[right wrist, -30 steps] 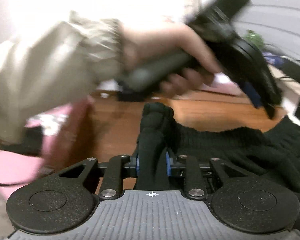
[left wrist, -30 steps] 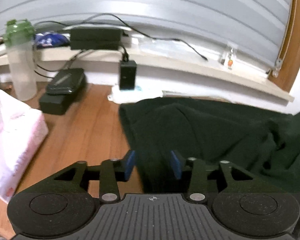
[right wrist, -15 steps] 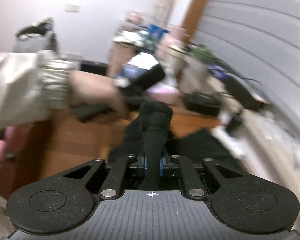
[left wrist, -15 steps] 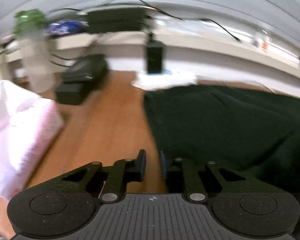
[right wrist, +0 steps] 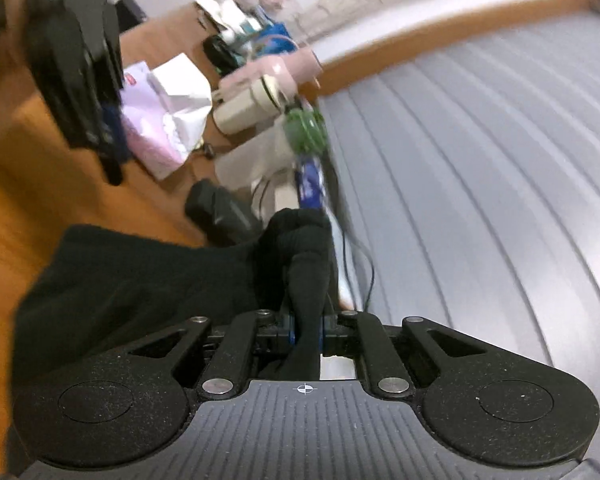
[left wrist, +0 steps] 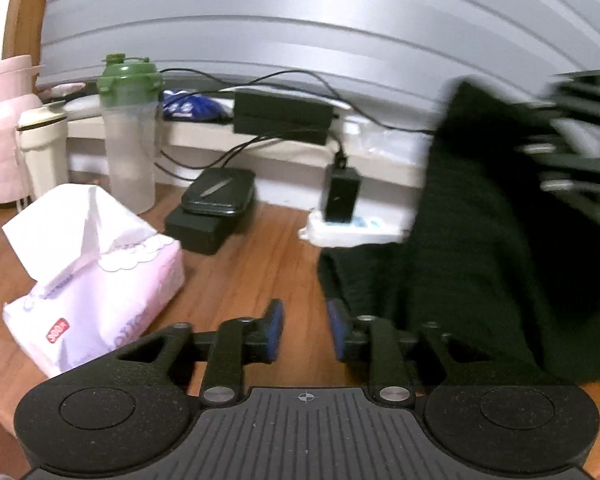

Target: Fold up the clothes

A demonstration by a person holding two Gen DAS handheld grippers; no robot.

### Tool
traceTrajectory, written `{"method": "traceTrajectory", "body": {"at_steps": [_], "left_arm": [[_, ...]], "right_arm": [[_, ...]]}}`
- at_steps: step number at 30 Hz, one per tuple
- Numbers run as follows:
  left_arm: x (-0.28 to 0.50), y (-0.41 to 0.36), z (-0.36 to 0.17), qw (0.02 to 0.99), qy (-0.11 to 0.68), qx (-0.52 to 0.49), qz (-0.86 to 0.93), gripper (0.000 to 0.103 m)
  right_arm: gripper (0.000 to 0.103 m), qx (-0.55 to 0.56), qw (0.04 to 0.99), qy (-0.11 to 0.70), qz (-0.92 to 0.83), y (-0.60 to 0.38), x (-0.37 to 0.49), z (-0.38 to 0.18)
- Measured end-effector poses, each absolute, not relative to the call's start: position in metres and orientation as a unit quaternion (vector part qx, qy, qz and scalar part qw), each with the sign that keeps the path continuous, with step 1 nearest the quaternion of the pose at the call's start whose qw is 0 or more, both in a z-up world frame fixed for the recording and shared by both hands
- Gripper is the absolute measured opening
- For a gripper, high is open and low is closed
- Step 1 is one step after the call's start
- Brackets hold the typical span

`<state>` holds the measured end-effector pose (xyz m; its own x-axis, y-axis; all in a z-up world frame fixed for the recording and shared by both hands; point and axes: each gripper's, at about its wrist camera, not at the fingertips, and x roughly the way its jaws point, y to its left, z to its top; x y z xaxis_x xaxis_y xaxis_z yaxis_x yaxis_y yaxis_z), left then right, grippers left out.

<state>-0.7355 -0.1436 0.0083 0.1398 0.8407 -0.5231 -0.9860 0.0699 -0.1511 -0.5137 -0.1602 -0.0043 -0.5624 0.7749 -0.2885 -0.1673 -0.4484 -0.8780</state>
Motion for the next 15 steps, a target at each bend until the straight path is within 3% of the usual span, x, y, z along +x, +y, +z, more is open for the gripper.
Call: {"method": "traceTrajectory", "body": {"at_steps": [2, 5, 9, 11, 15], "left_arm": [[-0.732, -0.143, 0.007, 0.724, 0.147, -0.242, 0.63, 0.037], [-0.72, -0.138, 0.003, 0.739, 0.151, -0.243, 0.61, 0.046], [-0.699, -0.134, 0.0, 0.75, 0.162, -0.227, 0.599, 0.057], [-0.689, -0.131, 0.0, 0.755, 0.16, -0.221, 0.597, 0.062], [-0.666, -0.123, 0.003, 0.765, 0.165, -0.208, 0.587, 0.066]], "right_arm": [[0.013, -0.362, 0.308, -0.4, 0.783, -0.133, -0.532, -0.028], [0.027, -0.384, 0.325, -0.356, 0.788, -0.107, -0.543, -0.067], [0.065, -0.343, 0.37, -0.282, 0.816, -0.095, -0.517, -0.069], [0.077, -0.297, 0.39, -0.215, 0.844, -0.093, -0.493, -0.045], [0.077, -0.263, 0.396, -0.128, 0.87, -0.096, -0.442, -0.014]]}}
